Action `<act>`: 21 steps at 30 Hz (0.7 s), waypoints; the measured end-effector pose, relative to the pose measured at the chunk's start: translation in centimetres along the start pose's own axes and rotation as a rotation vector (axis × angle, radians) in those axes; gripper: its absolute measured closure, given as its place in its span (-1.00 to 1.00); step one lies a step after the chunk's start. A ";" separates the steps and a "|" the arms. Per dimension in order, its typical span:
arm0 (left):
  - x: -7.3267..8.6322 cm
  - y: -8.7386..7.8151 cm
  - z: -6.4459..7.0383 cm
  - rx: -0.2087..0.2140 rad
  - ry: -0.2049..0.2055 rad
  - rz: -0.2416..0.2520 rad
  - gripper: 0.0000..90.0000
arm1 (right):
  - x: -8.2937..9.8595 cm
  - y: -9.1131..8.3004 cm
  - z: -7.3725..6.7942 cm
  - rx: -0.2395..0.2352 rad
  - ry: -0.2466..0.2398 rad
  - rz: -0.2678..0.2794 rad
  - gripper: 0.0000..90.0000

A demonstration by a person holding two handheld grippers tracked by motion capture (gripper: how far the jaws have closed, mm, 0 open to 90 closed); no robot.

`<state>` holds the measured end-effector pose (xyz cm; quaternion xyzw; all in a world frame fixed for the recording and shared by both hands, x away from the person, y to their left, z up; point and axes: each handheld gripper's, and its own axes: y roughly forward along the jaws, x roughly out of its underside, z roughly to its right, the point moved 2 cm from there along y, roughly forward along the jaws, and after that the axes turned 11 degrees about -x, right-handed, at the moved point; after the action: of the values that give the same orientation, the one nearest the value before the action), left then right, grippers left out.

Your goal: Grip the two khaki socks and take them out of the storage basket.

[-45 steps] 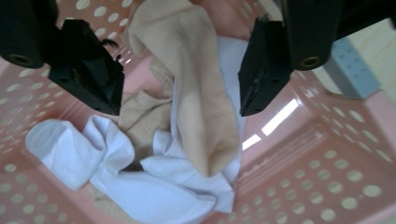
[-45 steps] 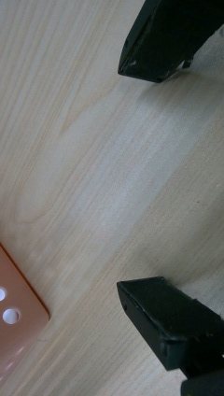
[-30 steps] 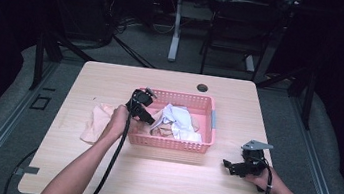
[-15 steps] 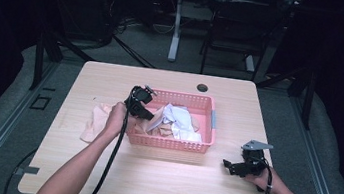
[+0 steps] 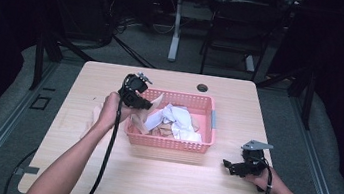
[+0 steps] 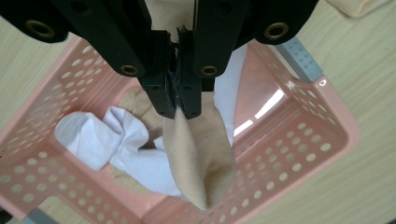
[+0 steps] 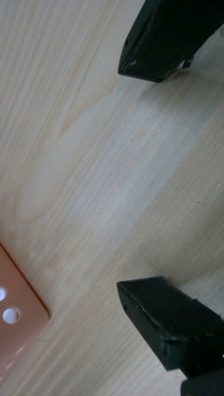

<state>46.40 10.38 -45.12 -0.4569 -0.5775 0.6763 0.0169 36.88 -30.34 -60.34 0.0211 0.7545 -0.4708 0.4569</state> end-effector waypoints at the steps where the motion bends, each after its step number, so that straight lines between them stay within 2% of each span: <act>1: -0.1 -0.3 -0.1 -0.001 0.000 0.004 0.93 | 0.0 0.0 0.0 0.000 0.000 0.000 -1.00; 10: -1.0 -1.9 -0.6 0.004 -0.005 0.034 0.93 | 0.0 0.0 0.0 -0.003 0.001 0.001 -1.00; 21: -1.7 -5.1 -2.2 -0.012 -0.027 0.096 0.93 | 0.0 0.0 0.0 -0.003 0.001 0.002 -1.00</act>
<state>46.18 12.84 -39.87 -0.4752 -0.5592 0.6788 -0.0263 36.88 -30.33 -60.35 0.0212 0.7554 -0.4692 0.4569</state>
